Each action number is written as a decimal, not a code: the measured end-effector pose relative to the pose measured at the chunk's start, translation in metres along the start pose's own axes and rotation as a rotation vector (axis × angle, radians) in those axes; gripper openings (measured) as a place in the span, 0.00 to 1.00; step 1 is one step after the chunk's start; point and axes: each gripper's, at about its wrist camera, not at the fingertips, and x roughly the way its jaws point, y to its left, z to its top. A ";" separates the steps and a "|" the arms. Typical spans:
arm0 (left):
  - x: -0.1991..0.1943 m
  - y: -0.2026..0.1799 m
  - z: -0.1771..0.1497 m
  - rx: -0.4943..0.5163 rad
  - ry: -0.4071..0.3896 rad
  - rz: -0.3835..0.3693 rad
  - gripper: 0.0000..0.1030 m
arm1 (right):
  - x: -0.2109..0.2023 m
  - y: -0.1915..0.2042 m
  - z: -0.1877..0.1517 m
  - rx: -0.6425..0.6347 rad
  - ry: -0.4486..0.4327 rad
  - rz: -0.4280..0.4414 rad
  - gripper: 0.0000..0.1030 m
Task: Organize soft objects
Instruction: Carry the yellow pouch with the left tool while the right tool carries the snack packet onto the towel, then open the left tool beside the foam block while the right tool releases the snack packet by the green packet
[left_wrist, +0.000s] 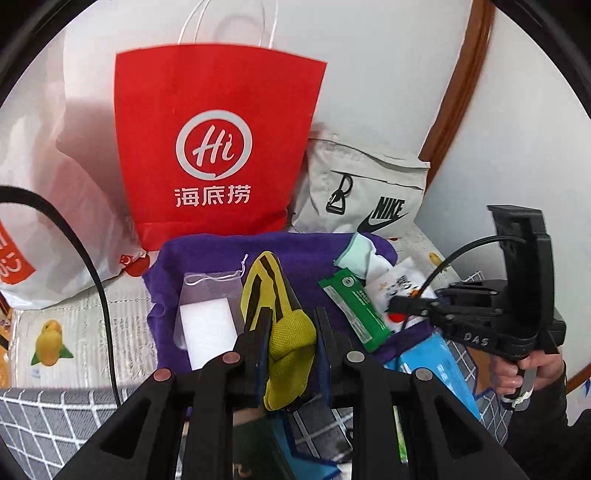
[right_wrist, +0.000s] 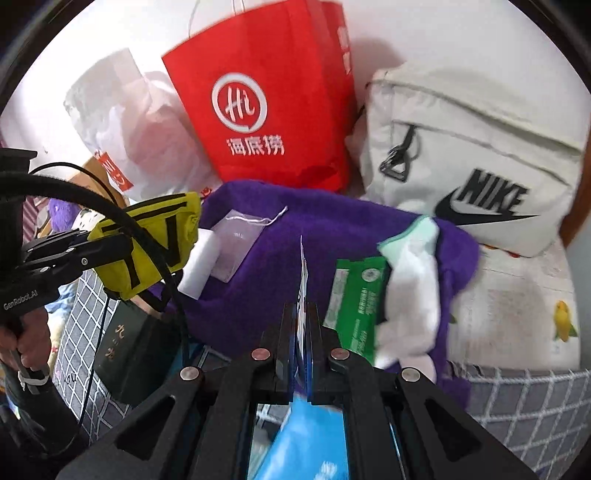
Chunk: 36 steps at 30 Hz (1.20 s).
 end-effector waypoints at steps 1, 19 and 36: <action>0.005 0.002 0.002 -0.002 0.005 -0.004 0.20 | 0.009 -0.001 0.004 -0.001 0.016 0.012 0.04; 0.075 0.014 0.008 -0.039 0.136 0.005 0.20 | 0.102 0.003 0.014 -0.087 0.250 0.015 0.04; 0.089 0.011 -0.001 -0.055 0.206 0.034 0.24 | 0.086 0.000 0.010 -0.139 0.211 -0.014 0.34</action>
